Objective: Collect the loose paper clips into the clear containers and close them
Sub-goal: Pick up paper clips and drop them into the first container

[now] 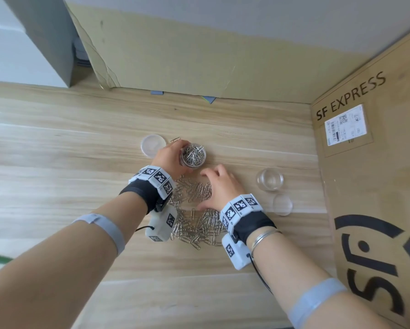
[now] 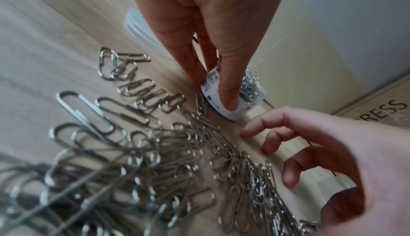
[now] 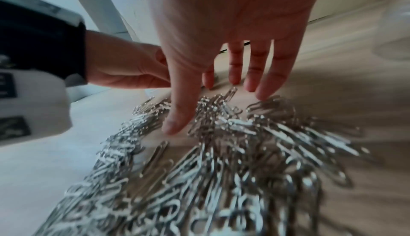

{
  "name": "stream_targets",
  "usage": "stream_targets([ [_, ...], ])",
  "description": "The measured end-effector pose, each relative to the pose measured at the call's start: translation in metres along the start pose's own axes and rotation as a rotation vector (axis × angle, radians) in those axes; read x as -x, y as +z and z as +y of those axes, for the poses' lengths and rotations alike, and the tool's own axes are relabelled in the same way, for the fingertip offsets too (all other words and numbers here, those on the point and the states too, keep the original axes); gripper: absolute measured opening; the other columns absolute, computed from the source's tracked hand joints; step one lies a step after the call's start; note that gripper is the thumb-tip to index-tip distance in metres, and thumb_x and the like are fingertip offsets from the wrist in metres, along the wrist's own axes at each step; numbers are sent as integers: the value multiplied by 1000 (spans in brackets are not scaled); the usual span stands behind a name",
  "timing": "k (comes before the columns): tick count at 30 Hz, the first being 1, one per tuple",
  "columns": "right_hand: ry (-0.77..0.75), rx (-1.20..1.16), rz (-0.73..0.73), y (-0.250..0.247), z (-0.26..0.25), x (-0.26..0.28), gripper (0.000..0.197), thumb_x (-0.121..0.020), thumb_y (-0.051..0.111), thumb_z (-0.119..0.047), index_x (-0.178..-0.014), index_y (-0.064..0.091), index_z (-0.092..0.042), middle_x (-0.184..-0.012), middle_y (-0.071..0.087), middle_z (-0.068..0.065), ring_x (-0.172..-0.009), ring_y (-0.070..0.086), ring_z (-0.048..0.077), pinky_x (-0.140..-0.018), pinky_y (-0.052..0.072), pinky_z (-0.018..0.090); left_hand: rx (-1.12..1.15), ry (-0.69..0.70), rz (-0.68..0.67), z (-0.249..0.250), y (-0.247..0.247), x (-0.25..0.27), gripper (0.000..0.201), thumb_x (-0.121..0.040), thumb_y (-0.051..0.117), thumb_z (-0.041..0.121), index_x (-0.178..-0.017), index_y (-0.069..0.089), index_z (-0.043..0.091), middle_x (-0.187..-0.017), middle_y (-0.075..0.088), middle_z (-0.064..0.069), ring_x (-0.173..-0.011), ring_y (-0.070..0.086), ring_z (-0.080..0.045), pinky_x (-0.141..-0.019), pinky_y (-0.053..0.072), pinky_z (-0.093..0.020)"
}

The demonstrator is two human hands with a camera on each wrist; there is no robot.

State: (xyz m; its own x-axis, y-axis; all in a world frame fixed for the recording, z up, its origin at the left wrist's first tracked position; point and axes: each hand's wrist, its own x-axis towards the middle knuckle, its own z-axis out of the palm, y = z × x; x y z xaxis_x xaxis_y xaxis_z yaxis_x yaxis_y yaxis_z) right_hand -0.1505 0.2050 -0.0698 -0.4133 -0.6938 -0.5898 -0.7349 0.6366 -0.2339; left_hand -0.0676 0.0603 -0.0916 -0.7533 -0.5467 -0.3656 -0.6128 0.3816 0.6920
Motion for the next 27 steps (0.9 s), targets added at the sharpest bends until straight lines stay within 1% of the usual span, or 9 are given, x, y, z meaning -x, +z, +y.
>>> stream_targets([
  [1,-9,12,11,4,0,1,86,-56,83,-46,-128,39,-30,-125,42,0,-111,46,20,-90,50,38,-4,0,-2,0,0,0,71,-66,79,17,-128,45,11,-125,59,-8,-113,56,-24,-97,42,-30],
  [3,-20,-10,51,10,-2,2,77,-62,83,-38,-126,42,-27,-122,43,1,-108,48,20,-90,50,37,-10,5,-3,-1,-1,1,71,-66,79,16,-128,45,11,-125,58,-8,-113,55,-24,-97,41,-29],
  [7,-38,-127,118,14,-3,-2,36,-81,70,-19,-113,53,-18,-116,50,2,-97,59,22,-87,52,38,-1,4,4,-1,-1,1,69,-67,78,13,-128,46,12,-125,58,-8,-113,55,-23,-94,40,-26],
  [10,-85,-128,133,12,-6,-3,23,-86,60,-8,-108,58,-12,-110,55,6,-89,60,23,-82,53,39,13,2,4,-1,-1,2,69,-65,79,11,-126,47,12,-122,60,-8,-110,57,-24,-95,42,-29],
  [15,-88,-140,141,11,-11,-7,16,-83,56,-1,-97,61,-7,-93,55,6,-83,60,27,-77,53,41,31,1,4,-1,-1,3,69,-65,79,11,-126,47,13,-122,60,-9,-108,58,-24,-95,45,-31],
  [18,-58,-189,142,3,-13,-7,15,-83,57,-1,-95,64,-6,-96,63,9,-84,61,24,-77,54,34,27,3,4,-1,-1,3,70,-65,79,11,-127,47,12,-123,59,-9,-110,57,-24,-96,43,-31],
  [21,-22,-263,222,-13,-12,-7,11,-82,60,-3,-86,66,-10,-87,69,7,-76,63,21,-73,57,33,21,6,-1,-1,-2,3,70,-65,79,11,-127,47,12,-123,59,-9,-111,56,-25,-97,42,-30],
  [24,-33,-321,311,-33,-15,-13,9,-80,63,-6,-82,68,-13,-80,70,5,-75,66,20,-73,58,36,20,2,-12,-1,-2,3,70,-65,79,11,-127,46,12,-122,60,-9,-109,58,-24,-97,45,-32],
  [27,-43,-336,365,-45,-24,-24,8,-79,64,-8,-81,69,-14,-79,70,4,-76,66,21,-74,57,36,28,2,-13,0,-3,3,69,-66,78,11,-127,46,12,-121,60,-10,-108,58,-24,-94,44,-29],
])
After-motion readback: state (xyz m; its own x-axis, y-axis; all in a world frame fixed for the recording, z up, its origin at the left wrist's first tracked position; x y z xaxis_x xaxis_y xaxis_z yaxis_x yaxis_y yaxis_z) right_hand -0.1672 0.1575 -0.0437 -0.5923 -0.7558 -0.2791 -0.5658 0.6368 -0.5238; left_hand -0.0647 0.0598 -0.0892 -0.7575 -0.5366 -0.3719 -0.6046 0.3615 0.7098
